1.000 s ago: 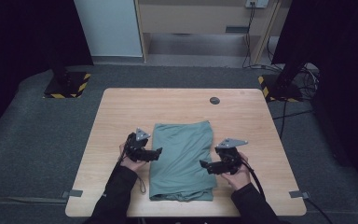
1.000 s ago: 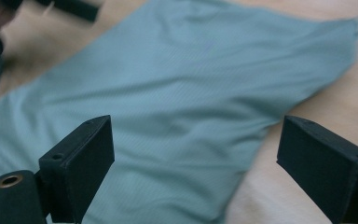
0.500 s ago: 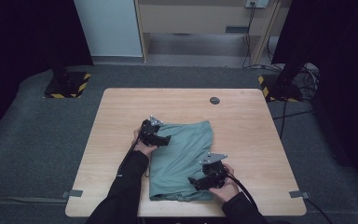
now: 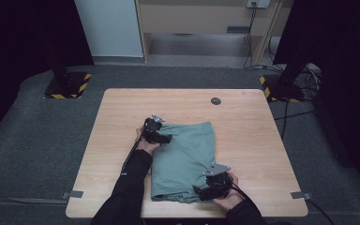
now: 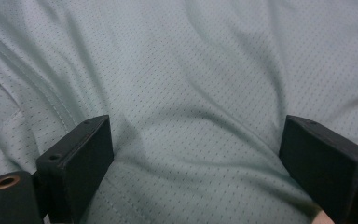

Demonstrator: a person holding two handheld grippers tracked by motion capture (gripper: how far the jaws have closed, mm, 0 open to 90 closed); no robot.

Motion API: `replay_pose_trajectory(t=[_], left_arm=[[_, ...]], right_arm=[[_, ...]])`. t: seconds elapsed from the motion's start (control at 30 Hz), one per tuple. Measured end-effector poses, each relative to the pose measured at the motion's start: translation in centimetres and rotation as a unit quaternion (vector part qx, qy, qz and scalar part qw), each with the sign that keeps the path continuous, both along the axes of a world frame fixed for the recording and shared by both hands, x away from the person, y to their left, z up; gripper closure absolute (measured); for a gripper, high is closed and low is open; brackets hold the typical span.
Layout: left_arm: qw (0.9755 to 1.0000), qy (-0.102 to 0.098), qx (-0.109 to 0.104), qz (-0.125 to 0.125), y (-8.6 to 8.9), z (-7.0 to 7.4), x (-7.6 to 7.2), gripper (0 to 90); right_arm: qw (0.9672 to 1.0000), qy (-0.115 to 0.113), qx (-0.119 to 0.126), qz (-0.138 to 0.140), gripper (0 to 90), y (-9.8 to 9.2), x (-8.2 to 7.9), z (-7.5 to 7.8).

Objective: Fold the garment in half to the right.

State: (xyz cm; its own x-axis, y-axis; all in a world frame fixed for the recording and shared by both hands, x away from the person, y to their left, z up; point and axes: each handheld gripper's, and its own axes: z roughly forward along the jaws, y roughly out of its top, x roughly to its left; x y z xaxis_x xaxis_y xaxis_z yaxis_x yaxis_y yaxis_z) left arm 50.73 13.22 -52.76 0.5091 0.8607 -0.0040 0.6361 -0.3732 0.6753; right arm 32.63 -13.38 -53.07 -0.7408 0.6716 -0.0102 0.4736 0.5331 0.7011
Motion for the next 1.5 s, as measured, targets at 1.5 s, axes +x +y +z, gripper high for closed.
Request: replay_pose_trajectory(t=[1.5], left_arm=[[0.9987, 0.026, -0.042, -0.004, 0.7, 2.2, -18.8, 9.5]], right_arm=[[0.9996, 0.008, 0.025, -0.001, 8.7, 1.4, -0.2, 1.8]])
